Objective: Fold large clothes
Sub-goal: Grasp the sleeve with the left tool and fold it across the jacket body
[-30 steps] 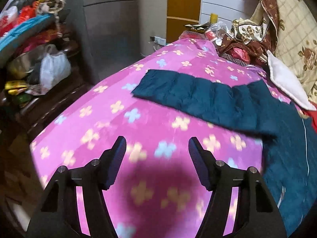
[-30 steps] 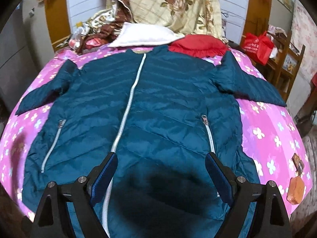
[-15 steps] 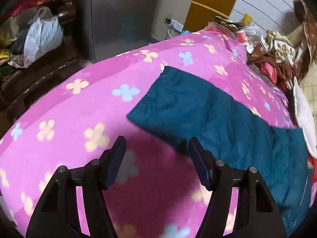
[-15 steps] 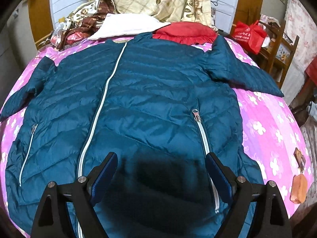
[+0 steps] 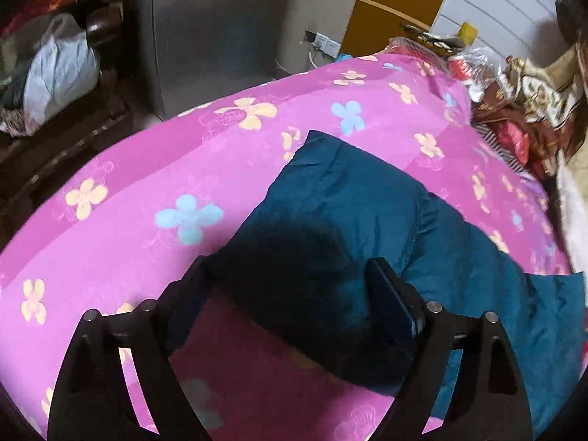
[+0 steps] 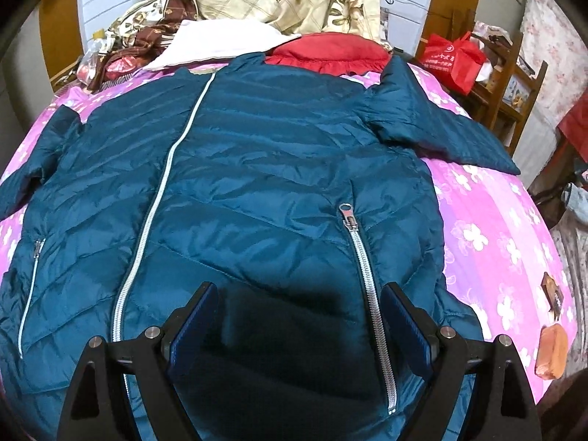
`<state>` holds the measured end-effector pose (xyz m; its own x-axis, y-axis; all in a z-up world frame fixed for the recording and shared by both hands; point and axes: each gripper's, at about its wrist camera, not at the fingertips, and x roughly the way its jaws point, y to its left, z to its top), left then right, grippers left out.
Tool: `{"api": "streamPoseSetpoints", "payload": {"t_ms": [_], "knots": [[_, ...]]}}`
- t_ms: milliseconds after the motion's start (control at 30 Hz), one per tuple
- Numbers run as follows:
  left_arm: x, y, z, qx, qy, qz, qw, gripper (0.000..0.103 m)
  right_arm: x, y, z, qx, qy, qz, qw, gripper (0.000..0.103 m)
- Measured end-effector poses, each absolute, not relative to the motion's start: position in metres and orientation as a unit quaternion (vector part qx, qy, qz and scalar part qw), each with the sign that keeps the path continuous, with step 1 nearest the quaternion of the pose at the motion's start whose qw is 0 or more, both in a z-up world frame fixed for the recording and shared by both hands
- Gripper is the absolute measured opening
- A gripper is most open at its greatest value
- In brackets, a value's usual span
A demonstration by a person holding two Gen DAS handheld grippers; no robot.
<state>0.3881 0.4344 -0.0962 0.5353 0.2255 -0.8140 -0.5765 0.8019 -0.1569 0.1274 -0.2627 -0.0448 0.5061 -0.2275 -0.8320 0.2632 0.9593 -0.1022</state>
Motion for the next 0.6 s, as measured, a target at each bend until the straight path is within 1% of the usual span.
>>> {"api": "streamPoseSetpoints", "payload": {"t_ms": [33,100,133,200,267,367,500,600], "knots": [[0.390,0.431,-0.096,-0.194,0.424,0.246,0.850,0.080,0.127,-0.263,-0.046,0.018,0.477,-0.143,0.867,0.088],[0.393,0.423,-0.094,-0.176,0.427,0.247,0.852,0.018,0.128,-0.265,-0.047,0.018,0.478,-0.145,0.866,0.088],[0.397,0.419,-0.092,-0.180,0.436,0.233,0.851,0.013,0.127,-0.266,-0.047,0.017,0.479,-0.145,0.866,0.088],[0.399,0.407,-0.081,-0.159,0.439,0.238,0.852,0.009,0.126,-0.269,-0.046,0.019,0.476,-0.144,0.868,0.088],[0.395,0.388,-0.062,-0.134,0.425,0.228,0.866,0.009,0.123,-0.271,-0.041,0.024,0.470,-0.141,0.871,0.088],[0.379,0.357,-0.022,-0.134,0.393,0.178,0.892,0.008,0.117,-0.276,-0.032,0.032,0.455,-0.135,0.880,0.088],[0.340,0.280,0.052,-0.110,0.341,0.074,0.931,0.008,0.107,-0.283,-0.021,0.050,0.440,-0.126,0.888,0.088],[0.309,0.212,0.091,-0.096,0.314,-0.007,0.945,0.008,0.093,-0.292,-0.012,0.071,0.428,-0.119,0.893,0.088]]}}
